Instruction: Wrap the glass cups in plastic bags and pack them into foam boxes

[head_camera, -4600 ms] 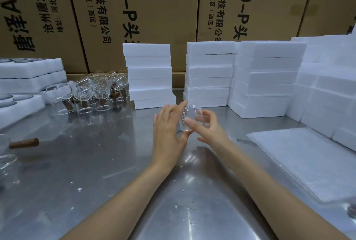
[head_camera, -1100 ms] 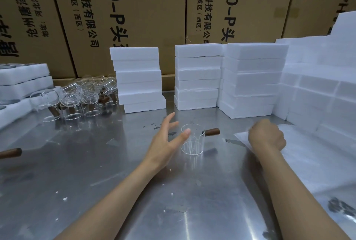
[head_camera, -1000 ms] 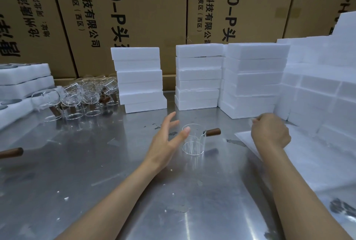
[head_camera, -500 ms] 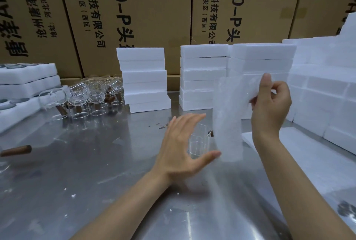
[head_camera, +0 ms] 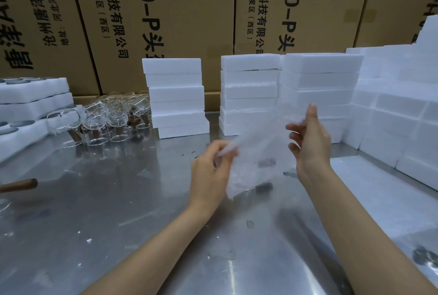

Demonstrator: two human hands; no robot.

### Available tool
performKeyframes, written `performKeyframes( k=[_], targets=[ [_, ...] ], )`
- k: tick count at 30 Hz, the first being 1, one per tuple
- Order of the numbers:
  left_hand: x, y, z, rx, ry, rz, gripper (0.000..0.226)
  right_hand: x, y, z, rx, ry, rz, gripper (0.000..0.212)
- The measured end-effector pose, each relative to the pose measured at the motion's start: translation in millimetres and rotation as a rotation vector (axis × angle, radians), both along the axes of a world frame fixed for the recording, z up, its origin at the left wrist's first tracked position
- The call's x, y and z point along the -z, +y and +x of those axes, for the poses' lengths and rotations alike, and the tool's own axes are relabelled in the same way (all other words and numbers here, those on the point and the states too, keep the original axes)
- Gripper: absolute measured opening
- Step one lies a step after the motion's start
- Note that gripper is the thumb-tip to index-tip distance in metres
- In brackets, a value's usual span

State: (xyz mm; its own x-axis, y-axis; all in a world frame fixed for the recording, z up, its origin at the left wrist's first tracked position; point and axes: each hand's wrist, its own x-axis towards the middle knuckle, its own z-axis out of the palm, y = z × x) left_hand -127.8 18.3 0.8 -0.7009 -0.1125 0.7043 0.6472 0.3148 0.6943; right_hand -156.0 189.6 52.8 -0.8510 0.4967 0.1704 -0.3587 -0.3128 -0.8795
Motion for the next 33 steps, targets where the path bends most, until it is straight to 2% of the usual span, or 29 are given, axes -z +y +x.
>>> performKeyframes(
  k=[3, 6, 7, 10, 13, 19, 20, 22, 24, 25, 27, 29, 31, 33],
  targets=[
    [-5, -10, -8, 0.025, -0.207, 0.338, 0.021, 4, -2, -2, 0.001, -0.02, 0.174, 0.045],
    [-6, -18, -11, -0.019, -0.291, 0.459, 0.035, 7, -9, -1, -0.087, -0.095, 0.392, 0.07],
    [-6, -20, -12, -0.038, -0.303, 0.476, 0.039, 8, -12, -1, -0.136, -0.131, 0.466, 0.072],
    [-3, -25, -15, -0.076, -0.36, 0.477, 0.043, 13, -15, -2, -0.228, -0.19, 0.603, 0.044],
    [-2, -29, -17, -0.08, -0.394, 0.47, 0.043, 15, -13, -1, -0.244, -0.172, 0.609, 0.019],
    [3, -42, -25, -0.131, -0.446, 0.442, 0.022, 17, -16, 2, -0.259, -0.133, 0.692, 0.021],
    [4, -44, -27, -0.186, -0.454, 0.401, 0.024, 17, -18, 2, -0.26, -0.128, 0.712, 0.021],
    [4, -49, -28, -0.365, -0.429, 0.27, 0.044, 16, -20, 2, -0.254, -0.114, 0.717, 0.019],
    [-1, -50, -24, -0.52, -0.25, 0.058, 0.051, 15, -23, 2, -0.247, -0.097, 0.676, 0.016],
    [-4, -49, -20, -0.525, -0.132, -0.052, 0.048, 14, -24, 2, -0.242, -0.086, 0.657, 0.015],
    [-9, -41, -12, -0.362, 0.004, -0.234, 0.047, 12, -27, 2, -0.235, -0.062, 0.63, 0.016],
    [-8, -30, -1, -0.141, 0.019, -0.419, 0.059, 11, -28, 3, -0.263, -0.044, 0.574, 0.018],
    [-4, -21, 4, -0.083, 0.087, -0.644, 0.068, 10, -28, 4, -0.315, -0.045, 0.514, 0.018],
    [-2, -17, 3, -0.12, 0.204, -0.714, 0.05, 9, -28, 5, -0.357, -0.048, 0.453, 0.019]
  ],
)
